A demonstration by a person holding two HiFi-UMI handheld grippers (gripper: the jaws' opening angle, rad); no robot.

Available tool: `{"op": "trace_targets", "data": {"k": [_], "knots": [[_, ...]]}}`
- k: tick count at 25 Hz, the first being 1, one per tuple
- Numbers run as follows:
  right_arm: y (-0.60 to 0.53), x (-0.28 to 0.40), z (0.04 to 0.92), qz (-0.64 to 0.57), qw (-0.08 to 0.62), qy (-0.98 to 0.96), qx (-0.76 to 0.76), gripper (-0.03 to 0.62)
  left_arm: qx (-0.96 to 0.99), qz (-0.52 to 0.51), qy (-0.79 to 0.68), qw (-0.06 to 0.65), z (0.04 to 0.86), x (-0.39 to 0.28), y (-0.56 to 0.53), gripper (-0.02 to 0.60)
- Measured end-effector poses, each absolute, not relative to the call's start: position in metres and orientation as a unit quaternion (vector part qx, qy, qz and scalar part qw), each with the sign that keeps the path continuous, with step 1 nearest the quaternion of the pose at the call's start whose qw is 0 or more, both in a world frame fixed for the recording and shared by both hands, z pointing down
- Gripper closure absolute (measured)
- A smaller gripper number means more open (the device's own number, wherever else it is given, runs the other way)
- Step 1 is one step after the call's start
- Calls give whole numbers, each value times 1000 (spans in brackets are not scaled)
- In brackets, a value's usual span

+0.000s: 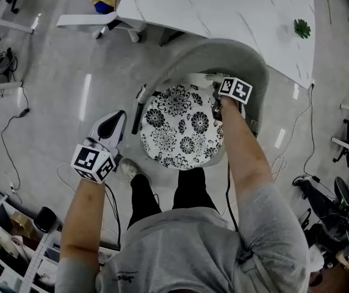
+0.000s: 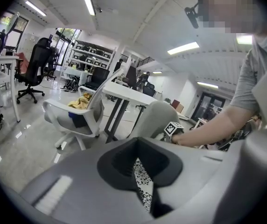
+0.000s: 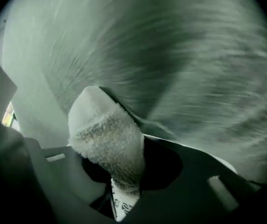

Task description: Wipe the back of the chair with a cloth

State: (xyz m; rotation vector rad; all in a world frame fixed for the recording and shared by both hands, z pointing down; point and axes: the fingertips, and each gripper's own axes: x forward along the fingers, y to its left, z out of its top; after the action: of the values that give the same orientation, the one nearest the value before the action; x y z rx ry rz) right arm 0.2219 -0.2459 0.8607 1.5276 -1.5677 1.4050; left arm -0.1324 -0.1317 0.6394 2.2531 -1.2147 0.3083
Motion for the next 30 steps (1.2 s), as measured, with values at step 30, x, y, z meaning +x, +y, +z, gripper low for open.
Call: {"op": "trace_targets", "data": {"k": [30], "knots": [[-180,-40,734,198,381,-889,158,502,833,101,-477,261,600,-160,-72,525]]}}
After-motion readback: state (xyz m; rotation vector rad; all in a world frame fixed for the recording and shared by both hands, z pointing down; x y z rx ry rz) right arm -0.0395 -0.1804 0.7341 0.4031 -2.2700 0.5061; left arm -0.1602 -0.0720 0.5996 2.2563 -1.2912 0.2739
